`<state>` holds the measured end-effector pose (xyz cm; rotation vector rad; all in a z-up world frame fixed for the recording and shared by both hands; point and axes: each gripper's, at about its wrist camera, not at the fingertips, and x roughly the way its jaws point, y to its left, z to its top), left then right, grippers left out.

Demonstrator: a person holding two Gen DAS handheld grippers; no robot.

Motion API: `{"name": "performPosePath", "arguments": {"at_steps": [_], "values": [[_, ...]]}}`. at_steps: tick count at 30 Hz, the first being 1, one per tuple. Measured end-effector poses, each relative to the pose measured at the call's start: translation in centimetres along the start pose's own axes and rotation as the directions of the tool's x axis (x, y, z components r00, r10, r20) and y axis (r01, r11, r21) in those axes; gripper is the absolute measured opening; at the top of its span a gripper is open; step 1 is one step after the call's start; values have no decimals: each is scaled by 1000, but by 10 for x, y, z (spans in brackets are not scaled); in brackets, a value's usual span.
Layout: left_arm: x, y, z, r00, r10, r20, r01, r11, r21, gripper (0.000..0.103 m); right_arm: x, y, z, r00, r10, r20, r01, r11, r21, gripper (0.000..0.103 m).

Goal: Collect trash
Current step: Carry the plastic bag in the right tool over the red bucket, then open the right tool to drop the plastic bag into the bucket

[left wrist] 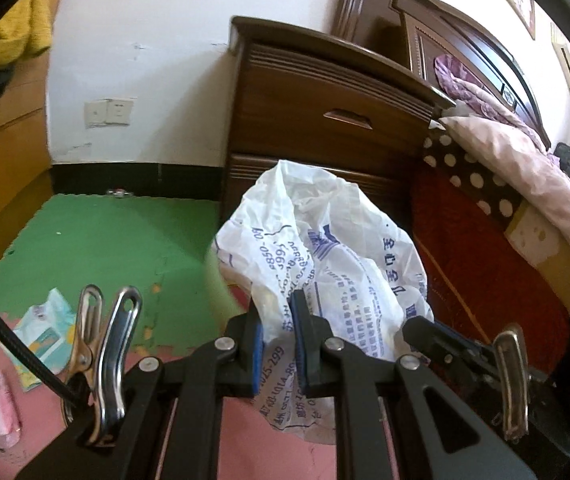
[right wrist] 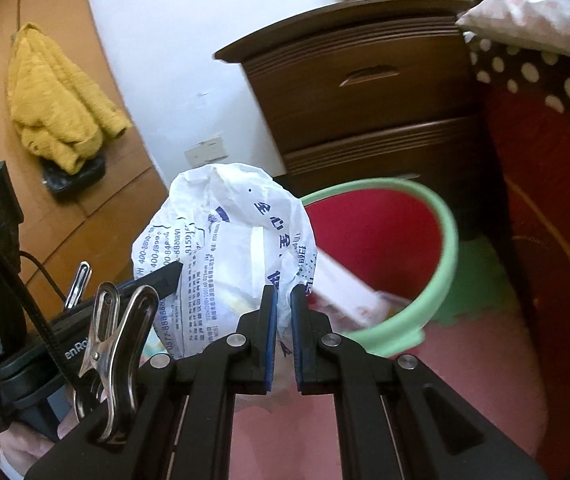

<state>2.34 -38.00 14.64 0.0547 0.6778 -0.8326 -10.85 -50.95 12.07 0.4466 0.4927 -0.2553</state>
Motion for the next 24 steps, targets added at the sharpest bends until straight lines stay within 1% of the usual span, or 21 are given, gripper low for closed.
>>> {"name": "performPosePath", "arguments": {"at_steps": [6,12,15,19,20,22,24], "values": [[38,-12,9,999,-25,-27,25,1000,-4,13,11,-20,14,998,-58,5,58,998,-17,8],[58,-20,9,999,-32,-39,33,999,23,14,29,-27,18,994,-110,-8,109,993,-38,8],[60,-20,7,999,-19,-46,21,999,34,19,37,-32,16,991,-130,-22,129,991,-23,8],[57,-15,6,998,-8,-58,10,999,32,29,44,-40,13,991,-128,-44,130,991,23,9],[57,-14,6,998,-5,-60,7,1000,27,30,45,-41,13,991,-128,-46,130,991,31,9],[55,-11,7,998,-5,-62,6,1000,14,35,47,-42,12,990,-131,-51,133,990,46,16],[52,-10,8,998,-4,-60,5,1000,11,35,46,-42,13,988,-150,-45,152,987,50,18]]}}
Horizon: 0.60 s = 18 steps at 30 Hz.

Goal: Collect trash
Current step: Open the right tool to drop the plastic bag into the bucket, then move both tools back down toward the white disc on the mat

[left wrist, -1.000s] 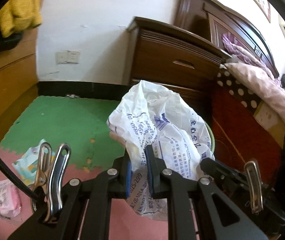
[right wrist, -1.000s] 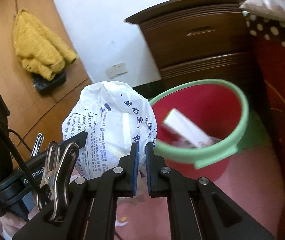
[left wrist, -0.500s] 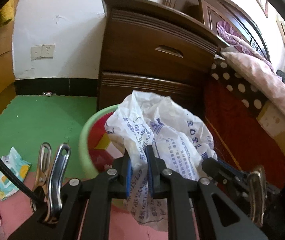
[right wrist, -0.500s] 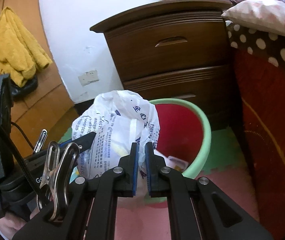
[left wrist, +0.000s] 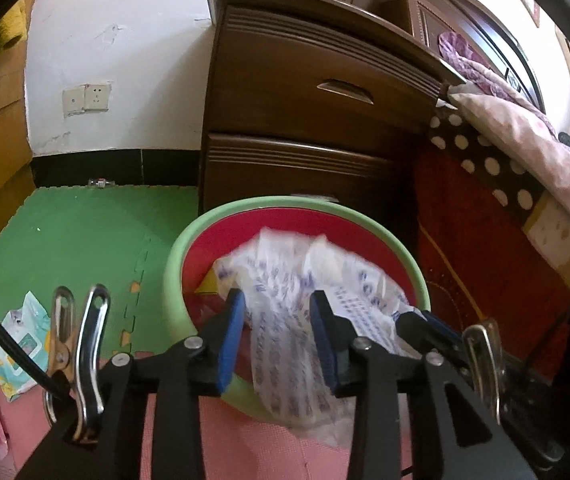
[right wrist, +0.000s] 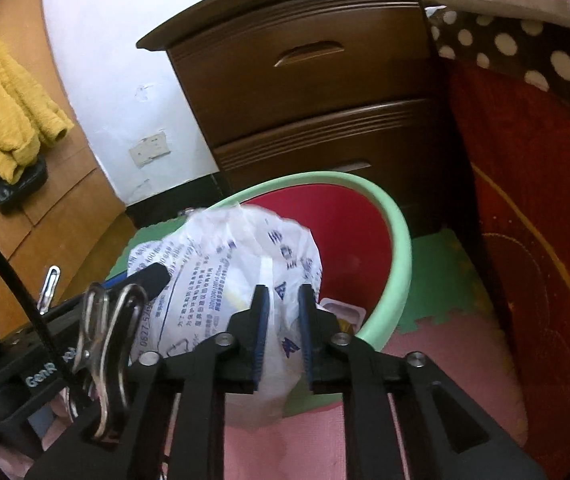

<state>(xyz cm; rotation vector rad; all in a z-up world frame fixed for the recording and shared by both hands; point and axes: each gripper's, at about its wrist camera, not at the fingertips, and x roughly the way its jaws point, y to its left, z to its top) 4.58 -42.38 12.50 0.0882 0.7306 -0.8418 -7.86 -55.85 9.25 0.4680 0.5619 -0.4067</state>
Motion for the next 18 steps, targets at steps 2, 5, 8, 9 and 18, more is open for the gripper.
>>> {"name": "performPosePath", "arguments": {"at_steps": [2,5,8,9,18], "values": [[-3,0,0,1000,4,5,-4,1000,4,36,-3,-2,1,1000,-9,14,9,1000,9,19],[-10,0,-1,1000,-2,7,2,1000,9,36,-8,-7,1,1000,3,24,-4,999,32,20],[-19,3,-5,1000,11,5,-11,1000,14,36,-12,-10,-1,1000,10,27,-12,999,41,20],[-22,6,-8,1000,19,1,-19,1000,14,36,-14,-9,-2,1000,12,27,-13,999,40,20],[-59,47,-33,992,123,-18,-124,991,-47,36,-33,3,-15,998,40,47,-43,998,47,20]]}}
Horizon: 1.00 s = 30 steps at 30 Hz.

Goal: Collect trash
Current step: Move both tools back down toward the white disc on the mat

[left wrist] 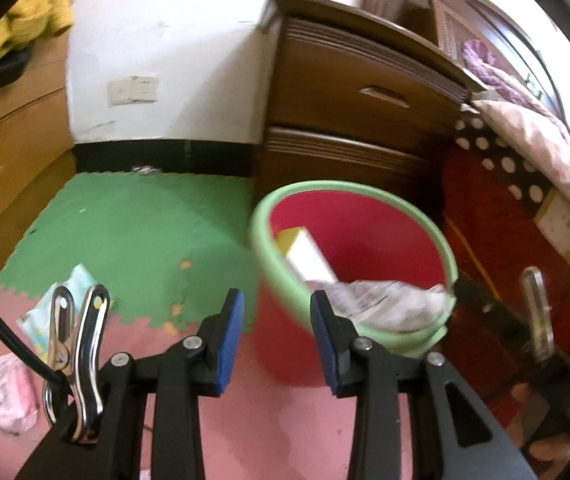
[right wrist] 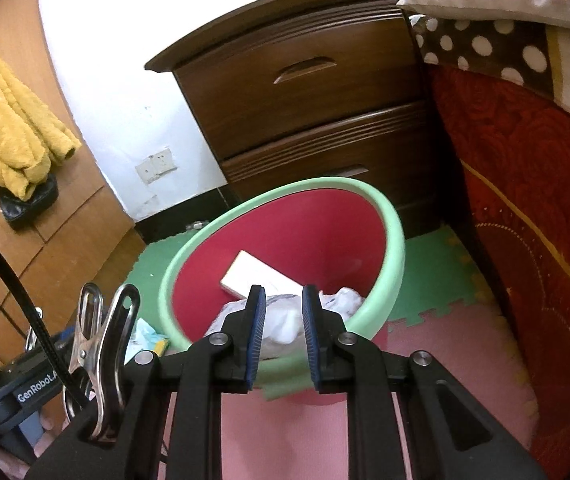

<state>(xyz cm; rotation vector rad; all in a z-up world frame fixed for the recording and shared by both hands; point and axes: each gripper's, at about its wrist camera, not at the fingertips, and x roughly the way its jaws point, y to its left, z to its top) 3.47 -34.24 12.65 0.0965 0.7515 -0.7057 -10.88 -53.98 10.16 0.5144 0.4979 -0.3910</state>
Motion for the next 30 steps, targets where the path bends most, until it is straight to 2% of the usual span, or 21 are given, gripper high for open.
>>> {"name": "performPosePath", "arguments": {"at_steps": [7,12,15,21,26,30], "values": [[-23,41,-22,995,101,-23,-102,994,-40,36,-14,28,-14,1000,26,2,-26,999,-42,20],[-41,71,-42,982,185,-44,-188,979,-79,36,-23,49,-24,999,46,-4,-47,995,-88,22],[-49,88,-52,972,225,-68,-231,969,-92,36,-27,64,-31,999,53,-7,-54,992,-114,26],[-73,122,-71,946,318,-67,-323,940,-111,36,-30,91,-47,995,94,-42,-98,987,-125,26],[-91,150,-85,932,354,-83,-363,920,-149,36,-27,118,-66,987,131,-97,-145,977,-159,26],[-108,172,-97,910,404,-92,-414,898,-151,36,-21,138,-81,976,159,-147,-183,968,-172,26]]}}
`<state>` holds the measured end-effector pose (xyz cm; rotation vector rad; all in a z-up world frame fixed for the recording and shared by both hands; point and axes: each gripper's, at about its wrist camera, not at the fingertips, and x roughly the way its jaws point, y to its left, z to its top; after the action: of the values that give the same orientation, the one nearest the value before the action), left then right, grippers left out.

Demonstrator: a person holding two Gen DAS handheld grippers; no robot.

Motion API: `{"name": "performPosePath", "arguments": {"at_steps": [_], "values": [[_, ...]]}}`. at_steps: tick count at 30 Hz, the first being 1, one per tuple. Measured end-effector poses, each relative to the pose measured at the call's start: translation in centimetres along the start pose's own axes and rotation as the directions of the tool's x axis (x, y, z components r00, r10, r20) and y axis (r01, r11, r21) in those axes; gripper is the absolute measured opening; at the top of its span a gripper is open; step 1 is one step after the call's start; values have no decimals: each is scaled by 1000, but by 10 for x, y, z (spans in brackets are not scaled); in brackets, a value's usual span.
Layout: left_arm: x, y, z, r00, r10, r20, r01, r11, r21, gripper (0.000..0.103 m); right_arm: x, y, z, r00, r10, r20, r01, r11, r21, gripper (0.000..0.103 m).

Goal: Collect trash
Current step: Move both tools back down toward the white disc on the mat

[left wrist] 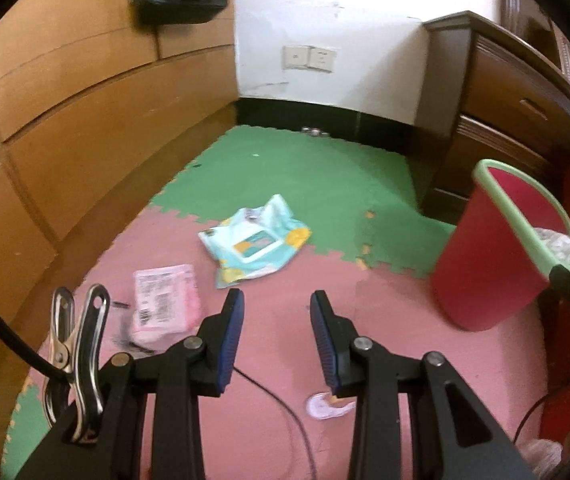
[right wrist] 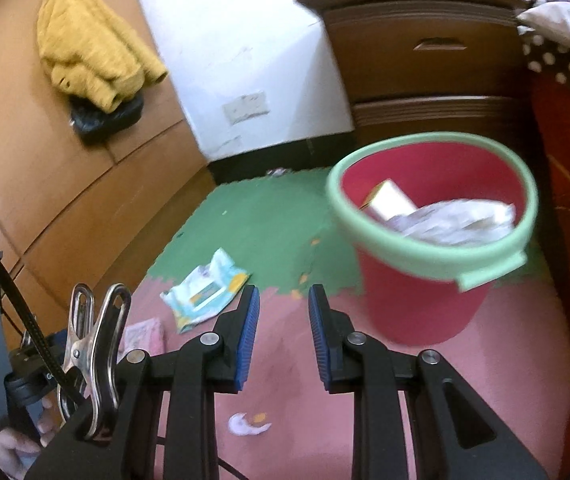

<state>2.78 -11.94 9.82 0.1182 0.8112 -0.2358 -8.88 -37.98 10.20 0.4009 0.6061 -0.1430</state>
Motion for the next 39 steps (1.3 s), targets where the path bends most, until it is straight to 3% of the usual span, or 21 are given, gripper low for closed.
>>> {"name": "performPosePath", "arguments": {"at_steps": [6,15,21,24,32,39], "values": [[1,31,-8,997,80,-8,-80,997,11,36,22,30,-20,995,45,-86,-49,998,-34,26],[38,57,-25,994,43,-98,-48,998,-51,36,67,53,-58,962,51,-268,-77,993,-86,26],[59,71,-32,991,23,-132,-35,995,-92,36,98,58,-84,921,20,-389,-75,989,-127,26],[65,81,-34,991,21,-135,-36,993,-114,36,115,63,-96,888,-4,-459,-78,984,-159,26],[79,107,-41,988,3,-156,-32,982,-186,36,166,83,-131,765,-111,-634,-102,952,-290,26],[89,127,-48,983,-14,-185,-37,963,-268,36,208,95,-166,639,-146,-755,-149,940,-308,26]]}}
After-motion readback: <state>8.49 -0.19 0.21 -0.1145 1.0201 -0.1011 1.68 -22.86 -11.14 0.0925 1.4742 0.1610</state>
